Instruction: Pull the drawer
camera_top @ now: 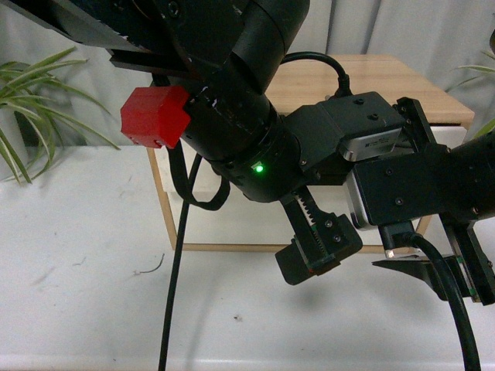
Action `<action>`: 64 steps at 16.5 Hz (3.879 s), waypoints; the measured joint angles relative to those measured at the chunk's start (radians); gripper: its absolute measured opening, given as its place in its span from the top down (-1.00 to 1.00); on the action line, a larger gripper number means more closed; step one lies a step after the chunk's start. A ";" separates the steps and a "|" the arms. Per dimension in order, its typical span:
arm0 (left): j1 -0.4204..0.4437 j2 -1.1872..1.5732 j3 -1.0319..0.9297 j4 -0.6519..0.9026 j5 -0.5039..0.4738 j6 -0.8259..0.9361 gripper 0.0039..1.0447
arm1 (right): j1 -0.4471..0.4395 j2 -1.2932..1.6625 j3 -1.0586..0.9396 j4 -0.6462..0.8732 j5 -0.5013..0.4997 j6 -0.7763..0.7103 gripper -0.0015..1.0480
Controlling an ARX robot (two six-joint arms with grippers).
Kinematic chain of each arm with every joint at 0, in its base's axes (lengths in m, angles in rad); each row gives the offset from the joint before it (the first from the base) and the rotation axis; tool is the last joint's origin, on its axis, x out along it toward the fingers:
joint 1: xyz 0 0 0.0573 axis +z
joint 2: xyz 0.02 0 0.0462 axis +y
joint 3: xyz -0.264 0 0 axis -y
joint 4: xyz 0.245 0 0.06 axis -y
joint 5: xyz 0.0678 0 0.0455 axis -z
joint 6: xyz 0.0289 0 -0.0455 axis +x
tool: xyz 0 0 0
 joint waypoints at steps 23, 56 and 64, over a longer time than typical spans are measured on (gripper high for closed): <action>-0.090 -0.319 -0.434 0.170 0.052 -0.115 -0.87 | 0.072 -0.330 -0.337 -0.049 -0.001 0.077 -0.88; 0.696 -0.964 -0.730 0.325 -0.092 -0.894 -0.87 | -0.200 -0.721 -0.318 0.302 0.241 1.516 -0.87; 0.557 -1.302 -1.189 0.831 -0.205 -0.745 0.97 | -0.203 -1.135 -0.868 0.679 0.441 1.604 0.96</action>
